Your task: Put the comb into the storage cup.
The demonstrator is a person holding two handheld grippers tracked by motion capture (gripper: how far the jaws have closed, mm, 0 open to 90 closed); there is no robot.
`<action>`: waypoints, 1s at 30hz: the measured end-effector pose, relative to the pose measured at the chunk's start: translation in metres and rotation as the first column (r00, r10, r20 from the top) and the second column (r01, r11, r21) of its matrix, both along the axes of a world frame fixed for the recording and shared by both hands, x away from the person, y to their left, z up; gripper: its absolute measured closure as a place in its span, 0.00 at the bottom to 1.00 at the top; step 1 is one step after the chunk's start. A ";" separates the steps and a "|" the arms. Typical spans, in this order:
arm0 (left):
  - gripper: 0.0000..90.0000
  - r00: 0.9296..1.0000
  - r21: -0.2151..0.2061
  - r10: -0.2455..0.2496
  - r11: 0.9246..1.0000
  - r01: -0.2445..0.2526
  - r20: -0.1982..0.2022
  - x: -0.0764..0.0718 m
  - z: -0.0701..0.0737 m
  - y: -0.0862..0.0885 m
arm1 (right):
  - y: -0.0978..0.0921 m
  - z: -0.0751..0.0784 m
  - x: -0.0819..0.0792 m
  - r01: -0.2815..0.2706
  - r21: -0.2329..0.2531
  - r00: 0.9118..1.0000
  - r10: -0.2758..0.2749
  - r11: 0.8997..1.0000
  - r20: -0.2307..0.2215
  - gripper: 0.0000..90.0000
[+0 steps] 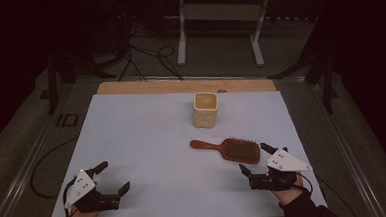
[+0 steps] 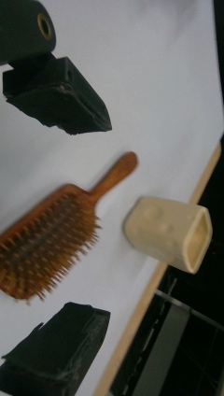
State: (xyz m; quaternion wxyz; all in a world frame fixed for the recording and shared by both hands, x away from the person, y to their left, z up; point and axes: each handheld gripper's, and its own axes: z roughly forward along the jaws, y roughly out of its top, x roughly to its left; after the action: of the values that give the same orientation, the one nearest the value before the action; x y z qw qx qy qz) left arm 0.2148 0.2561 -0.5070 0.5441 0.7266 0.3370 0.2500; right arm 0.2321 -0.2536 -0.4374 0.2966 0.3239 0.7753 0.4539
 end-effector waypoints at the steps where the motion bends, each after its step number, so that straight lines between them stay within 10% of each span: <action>1: 0.00 1.000 0.000 -0.001 1.000 0.001 0.000 0.000 0.000 0.000 | 0.000 0.004 0.002 -0.002 0.002 1.000 0.002 1.000 0.006 0.09; 30: 0.00 1.000 -0.009 -0.005 1.000 0.005 0.004 0.000 0.001 0.000 | 0.033 0.059 0.048 -0.070 -0.015 0.996 0.071 0.997 0.053 0.09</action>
State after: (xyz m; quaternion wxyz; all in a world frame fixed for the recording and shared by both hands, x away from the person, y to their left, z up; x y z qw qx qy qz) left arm 0.2144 0.2560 -0.5061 0.5485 0.7245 0.3353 0.2485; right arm 0.2796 -0.2204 -0.3783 0.3031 0.2823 0.7811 0.4672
